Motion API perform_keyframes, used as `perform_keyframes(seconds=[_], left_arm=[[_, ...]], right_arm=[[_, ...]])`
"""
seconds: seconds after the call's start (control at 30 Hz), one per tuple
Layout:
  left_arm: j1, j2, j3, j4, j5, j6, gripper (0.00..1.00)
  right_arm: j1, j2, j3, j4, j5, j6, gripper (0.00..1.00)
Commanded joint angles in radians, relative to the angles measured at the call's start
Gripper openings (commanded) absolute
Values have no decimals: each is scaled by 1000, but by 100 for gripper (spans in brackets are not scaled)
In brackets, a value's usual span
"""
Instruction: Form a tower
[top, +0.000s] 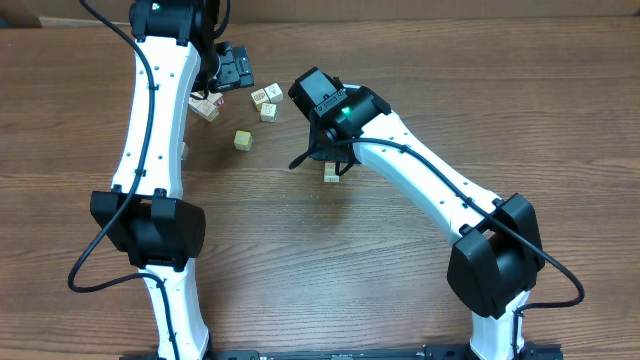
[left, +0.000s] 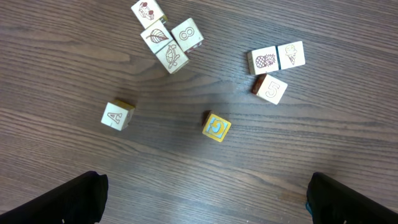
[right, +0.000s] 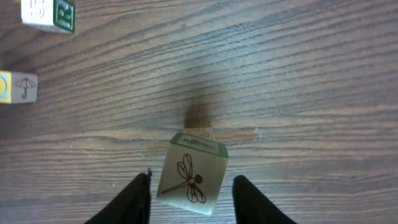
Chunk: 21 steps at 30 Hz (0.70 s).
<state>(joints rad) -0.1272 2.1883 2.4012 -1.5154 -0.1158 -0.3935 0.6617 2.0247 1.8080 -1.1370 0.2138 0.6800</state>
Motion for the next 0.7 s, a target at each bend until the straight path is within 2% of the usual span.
perform_keyframes(seconds=[0.0, 0.37, 0.67], left_arm=[[-4, -14, 16, 2, 5, -14, 100], [-4, -14, 16, 2, 5, -14, 100], [-4, -14, 16, 2, 5, -14, 100]], right_arm=[[-3, 1, -3, 6, 14, 0, 44], [-3, 15, -31, 34, 29, 2, 44], [-3, 14, -30, 40, 29, 1, 33]])
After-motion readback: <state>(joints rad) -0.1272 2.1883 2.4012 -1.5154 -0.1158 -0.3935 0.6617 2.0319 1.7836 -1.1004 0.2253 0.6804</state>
